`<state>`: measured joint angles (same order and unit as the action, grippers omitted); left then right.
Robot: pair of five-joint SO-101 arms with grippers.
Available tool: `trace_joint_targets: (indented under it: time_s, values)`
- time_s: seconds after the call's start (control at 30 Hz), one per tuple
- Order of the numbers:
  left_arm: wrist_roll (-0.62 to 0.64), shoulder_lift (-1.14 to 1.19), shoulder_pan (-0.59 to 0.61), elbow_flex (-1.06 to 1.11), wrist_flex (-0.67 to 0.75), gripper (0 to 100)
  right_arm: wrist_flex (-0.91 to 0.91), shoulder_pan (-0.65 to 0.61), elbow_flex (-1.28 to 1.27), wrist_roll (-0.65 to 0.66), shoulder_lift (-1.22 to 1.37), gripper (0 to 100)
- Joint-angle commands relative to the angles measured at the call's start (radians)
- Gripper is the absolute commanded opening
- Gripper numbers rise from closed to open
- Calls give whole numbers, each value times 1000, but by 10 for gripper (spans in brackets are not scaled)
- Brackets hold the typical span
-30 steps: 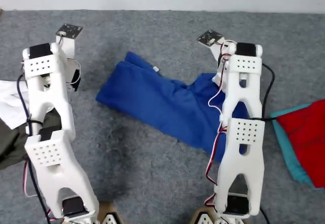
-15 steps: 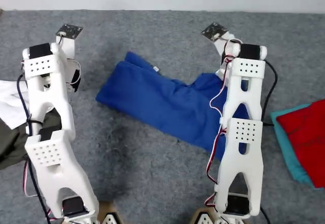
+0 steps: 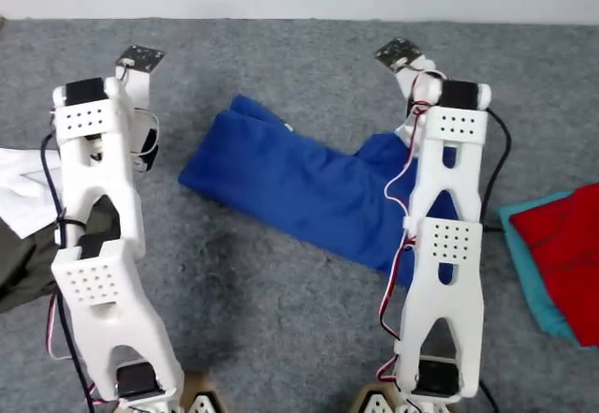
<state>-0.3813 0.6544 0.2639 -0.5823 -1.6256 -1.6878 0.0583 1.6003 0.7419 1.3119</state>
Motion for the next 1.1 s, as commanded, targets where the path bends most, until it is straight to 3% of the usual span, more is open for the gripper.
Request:
trace_joint_targets:
  time_s: [0.0,0.6,0.73,0.93,1.07]
  values:
    - [14,-80,-20,-36,-14,13,-18,-5,51,26,-91,361]
    - [14,-80,-12,-33,-49,13,105,8,-183,57,-51,362]
    - [37,-80,-15,-35,-49,13,113,10,-196,58,-16,263]
    - [66,-80,-18,-36,-87,13,117,12,-190,55,4,2]
    - [66,-80,-12,-36,-91,13,125,18,-189,55,2,9]
